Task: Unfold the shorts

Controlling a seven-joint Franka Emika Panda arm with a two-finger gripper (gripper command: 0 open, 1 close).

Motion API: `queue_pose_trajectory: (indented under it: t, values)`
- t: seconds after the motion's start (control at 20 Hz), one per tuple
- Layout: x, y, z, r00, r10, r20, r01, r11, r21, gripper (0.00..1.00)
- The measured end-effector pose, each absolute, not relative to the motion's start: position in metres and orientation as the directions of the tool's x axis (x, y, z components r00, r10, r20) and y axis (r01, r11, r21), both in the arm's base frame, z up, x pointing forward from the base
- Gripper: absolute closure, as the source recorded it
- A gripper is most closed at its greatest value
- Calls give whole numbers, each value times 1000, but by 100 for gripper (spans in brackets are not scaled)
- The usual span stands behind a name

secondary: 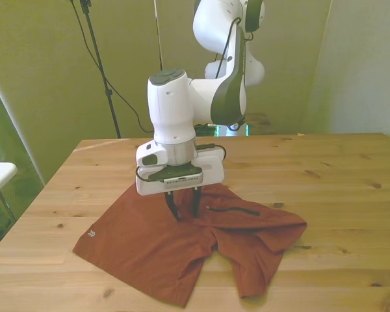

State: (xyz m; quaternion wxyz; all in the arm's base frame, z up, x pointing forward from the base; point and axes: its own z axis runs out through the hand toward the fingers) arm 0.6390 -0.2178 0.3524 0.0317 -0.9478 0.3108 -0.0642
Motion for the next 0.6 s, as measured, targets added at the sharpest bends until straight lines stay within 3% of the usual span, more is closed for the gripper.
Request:
queue_pose_trajectory:
  t: [0.3,0.6]
  values:
    - [642,-209,357,804,-585,107,-576,-811,-105,100]
    - [622,-174,388,825,-548,136,-535,-836,-121,100]
